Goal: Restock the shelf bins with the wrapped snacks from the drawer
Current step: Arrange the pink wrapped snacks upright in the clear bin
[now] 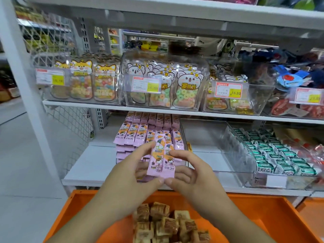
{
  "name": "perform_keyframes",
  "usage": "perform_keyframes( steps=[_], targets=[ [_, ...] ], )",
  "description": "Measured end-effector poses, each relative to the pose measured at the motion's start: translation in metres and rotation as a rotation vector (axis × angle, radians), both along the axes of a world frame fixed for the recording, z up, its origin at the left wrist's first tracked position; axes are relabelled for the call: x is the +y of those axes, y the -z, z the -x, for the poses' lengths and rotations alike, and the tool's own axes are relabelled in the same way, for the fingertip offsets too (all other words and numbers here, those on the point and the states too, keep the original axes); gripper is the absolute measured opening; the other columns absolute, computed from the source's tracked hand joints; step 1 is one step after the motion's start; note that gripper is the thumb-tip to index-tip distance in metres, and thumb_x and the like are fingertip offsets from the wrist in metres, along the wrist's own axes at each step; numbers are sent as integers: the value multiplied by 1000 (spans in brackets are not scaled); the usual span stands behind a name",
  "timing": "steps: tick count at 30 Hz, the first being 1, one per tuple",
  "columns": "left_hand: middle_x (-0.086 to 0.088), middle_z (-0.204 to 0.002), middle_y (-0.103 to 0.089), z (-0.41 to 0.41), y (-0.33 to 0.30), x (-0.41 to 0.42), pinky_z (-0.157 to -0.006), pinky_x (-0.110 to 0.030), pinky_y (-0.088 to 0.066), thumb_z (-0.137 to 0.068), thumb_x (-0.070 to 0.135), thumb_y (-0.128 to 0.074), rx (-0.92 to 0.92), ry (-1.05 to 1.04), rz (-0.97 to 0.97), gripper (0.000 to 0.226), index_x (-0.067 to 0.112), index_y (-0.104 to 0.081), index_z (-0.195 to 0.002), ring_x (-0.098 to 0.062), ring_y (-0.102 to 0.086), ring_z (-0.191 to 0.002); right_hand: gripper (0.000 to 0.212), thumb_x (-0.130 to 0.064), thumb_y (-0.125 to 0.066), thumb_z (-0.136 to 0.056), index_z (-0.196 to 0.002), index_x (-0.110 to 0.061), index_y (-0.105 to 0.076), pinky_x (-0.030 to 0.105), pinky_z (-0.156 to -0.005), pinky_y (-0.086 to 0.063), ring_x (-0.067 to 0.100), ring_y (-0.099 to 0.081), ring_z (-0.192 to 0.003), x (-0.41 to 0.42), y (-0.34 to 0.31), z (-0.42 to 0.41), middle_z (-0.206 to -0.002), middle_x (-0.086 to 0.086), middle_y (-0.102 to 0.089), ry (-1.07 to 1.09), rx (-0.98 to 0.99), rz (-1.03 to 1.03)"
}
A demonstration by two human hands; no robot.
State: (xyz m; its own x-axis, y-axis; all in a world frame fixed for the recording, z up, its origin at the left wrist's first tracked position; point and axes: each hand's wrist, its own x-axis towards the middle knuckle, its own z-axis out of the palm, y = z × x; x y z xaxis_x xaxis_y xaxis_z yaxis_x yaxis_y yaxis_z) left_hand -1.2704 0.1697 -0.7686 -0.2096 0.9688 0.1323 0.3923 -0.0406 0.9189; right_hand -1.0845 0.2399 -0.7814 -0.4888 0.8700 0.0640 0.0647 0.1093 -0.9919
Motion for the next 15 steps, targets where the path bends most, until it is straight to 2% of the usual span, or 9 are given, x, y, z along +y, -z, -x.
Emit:
perform_keyframes(
  steps=[2, 5, 7, 8, 10, 12, 15],
  targets=[
    [27, -125, -68, 11, 0, 3, -99, -27, -57, -83, 25, -88, 132, 9, -23, 88, 69, -40, -142, 5, -64, -116, 59, 0, -83, -86, -128, -35, -62, 45, -93, -61, 26, -75, -102, 4, -2, 3, -104, 10, -79, -21, -26, -32],
    [36, -142, -52, 22, 0, 13, -107, -18, -44, -91, 35, -78, 451, -26, -125, 80, 63, -33, -151, 9, -52, -129, 60, 1, -82, -86, -127, -39, -61, 39, -90, -61, 20, -75, -97, 13, -4, 12, -99, 5, -79, 13, -108, -118],
    [40, -141, -43, 27, -2, 25, -100, -9, -35, -95, 44, -70, 614, -66, -170, 73, 58, -30, -155, 8, -41, -135, 59, -1, -80, -88, -128, -40, -62, 34, -88, -60, 17, -74, -96, 23, -7, 18, -100, 4, -78, 36, -132, -176],
    [37, -142, -45, 31, -3, 33, -99, -10, -32, -96, 46, -68, 677, -78, -201, 70, 54, -32, -156, 6, -40, -136, 58, -3, -80, -88, -129, -40, -62, 32, -89, -59, 14, -73, -98, 30, -8, 21, -105, 1, -77, 55, -146, -225],
    [23, -146, -56, 39, -2, 51, -106, -21, -29, -94, 46, -70, 813, -99, -263, 66, 44, -43, -155, -5, -42, -141, 57, -10, -83, -87, -131, -41, -64, 25, -98, -55, 4, -69, -109, 48, -11, 26, -119, -14, -73, 116, -204, -371],
    [15, -142, -64, 47, 0, 69, -110, -34, -24, -91, 46, -74, 910, -133, -280, 63, 37, -52, -150, -14, -42, -145, 56, -19, -84, -87, -134, -43, -63, 12, -103, -45, -7, -60, -118, 63, -14, 30, -127, -29, -67, 154, -300, -503],
    [18, -146, -60, 55, 6, 91, -113, -42, -19, -92, 52, -68, 987, -160, -223, 58, 40, -52, -147, -17, -38, -148, 55, -29, -80, -91, -140, -43, -59, -5, -97, -28, -10, -50, -124, 81, -13, 38, -133, -30, -61, 164, -449, -601]
  ],
)
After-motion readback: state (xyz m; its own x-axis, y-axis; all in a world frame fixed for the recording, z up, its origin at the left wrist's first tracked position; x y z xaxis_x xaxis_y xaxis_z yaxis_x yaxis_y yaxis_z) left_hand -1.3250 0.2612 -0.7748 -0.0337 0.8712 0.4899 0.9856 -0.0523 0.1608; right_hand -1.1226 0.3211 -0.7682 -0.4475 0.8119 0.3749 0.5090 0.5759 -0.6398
